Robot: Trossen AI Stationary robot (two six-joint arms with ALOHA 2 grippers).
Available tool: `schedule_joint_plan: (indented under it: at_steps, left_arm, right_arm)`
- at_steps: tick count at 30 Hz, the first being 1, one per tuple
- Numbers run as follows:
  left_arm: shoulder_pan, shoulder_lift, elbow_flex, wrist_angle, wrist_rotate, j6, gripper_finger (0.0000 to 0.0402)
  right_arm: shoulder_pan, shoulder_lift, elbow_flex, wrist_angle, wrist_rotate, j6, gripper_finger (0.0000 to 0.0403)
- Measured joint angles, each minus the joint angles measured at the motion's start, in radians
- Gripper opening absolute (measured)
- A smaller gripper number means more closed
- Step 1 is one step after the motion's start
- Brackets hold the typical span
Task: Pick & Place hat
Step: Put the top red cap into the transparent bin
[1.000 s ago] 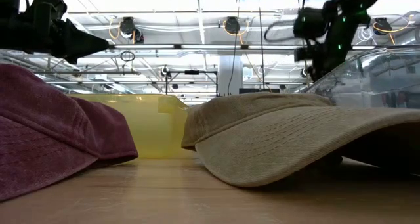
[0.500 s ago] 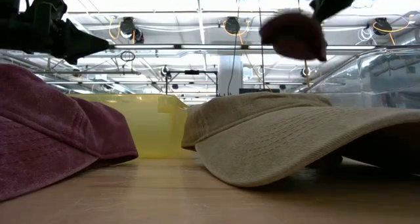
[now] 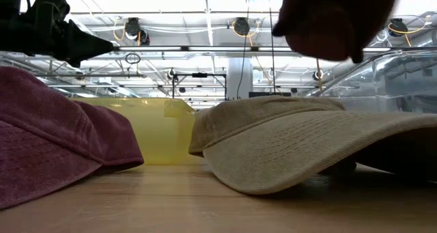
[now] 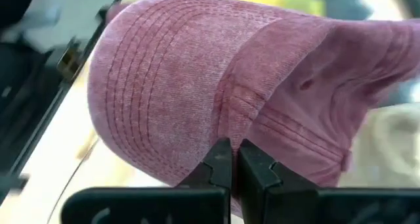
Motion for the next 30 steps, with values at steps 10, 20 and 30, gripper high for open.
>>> schedule_joint_plan:
  at_steps: [10,20,30]
  left_arm:
    - [0.000,0.000,0.000,0.000,0.000,0.001,0.0042]
    - [0.000,0.000,0.000,0.000,0.000,-0.001,0.0042]
    - [0.000,0.000,0.000,0.000,0.000,-0.001,0.0042]
  right_arm:
    - [0.281,-0.030,-0.119,0.010,0.306,0.134,0.0000]
    - [0.563,-0.028,-0.270,0.020,0.608,0.299,0.0000]
    - [0.622,-0.026,-0.381,0.047,0.676,0.435,0.0000]
